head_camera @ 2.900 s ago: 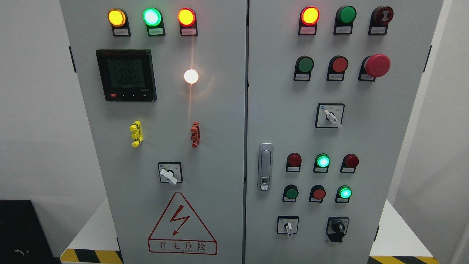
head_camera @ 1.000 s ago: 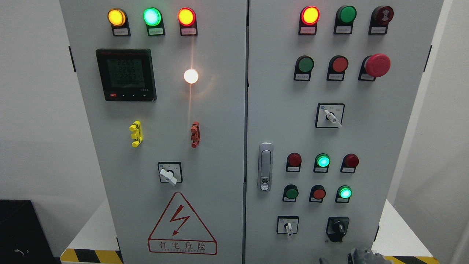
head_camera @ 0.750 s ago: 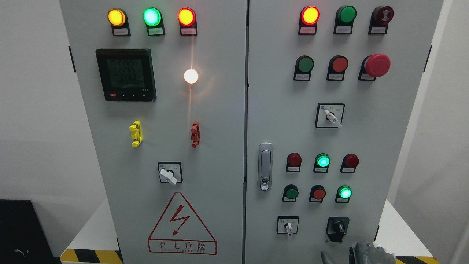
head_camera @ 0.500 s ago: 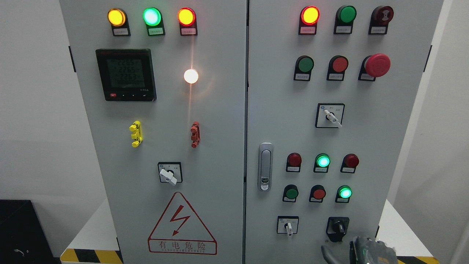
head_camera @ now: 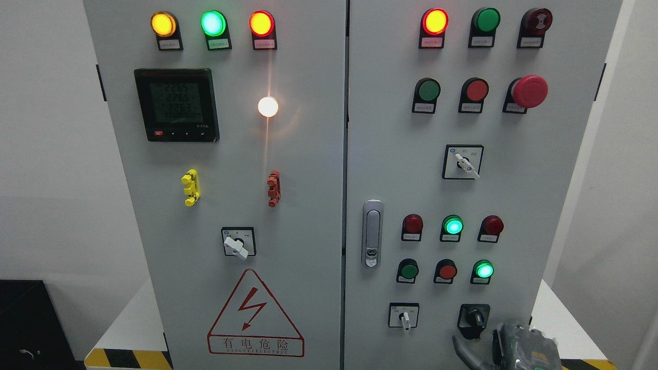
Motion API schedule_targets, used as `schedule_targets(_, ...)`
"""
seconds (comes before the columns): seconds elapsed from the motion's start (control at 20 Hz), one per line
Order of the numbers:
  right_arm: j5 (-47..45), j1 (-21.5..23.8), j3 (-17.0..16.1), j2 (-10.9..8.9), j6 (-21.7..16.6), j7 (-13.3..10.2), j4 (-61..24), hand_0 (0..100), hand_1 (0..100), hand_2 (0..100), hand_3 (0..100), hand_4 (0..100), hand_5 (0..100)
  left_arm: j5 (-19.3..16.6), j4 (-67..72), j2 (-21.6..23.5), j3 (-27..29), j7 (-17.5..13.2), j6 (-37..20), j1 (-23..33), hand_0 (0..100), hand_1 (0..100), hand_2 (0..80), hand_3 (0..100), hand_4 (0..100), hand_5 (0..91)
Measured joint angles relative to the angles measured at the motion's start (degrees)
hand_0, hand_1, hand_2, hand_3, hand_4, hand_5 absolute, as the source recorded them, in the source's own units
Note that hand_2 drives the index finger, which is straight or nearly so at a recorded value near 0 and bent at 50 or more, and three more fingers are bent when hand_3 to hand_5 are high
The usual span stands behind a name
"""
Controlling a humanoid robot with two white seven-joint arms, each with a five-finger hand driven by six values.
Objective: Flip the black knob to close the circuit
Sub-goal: 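Raise the right hand up to the black rotary knob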
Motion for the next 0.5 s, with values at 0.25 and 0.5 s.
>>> schedule_targets(0.25,0.25,-0.56,-0.30,-0.01,0.69,0.09,0.46,0,0,92,100,97,98,0.00,0.00,0.00,0.00,0.00,0.00,0.00,12,56,0.0,0,0,0.0)
schedule_targets(0.5,0.40,-1.13,-0.83,-0.09,0.79,0.09,0.96,0,0,92,100,97,98,-0.02,0.00,0.00,0.00,0.00,0.00,0.00,12,56,0.0,0,0,0.0)
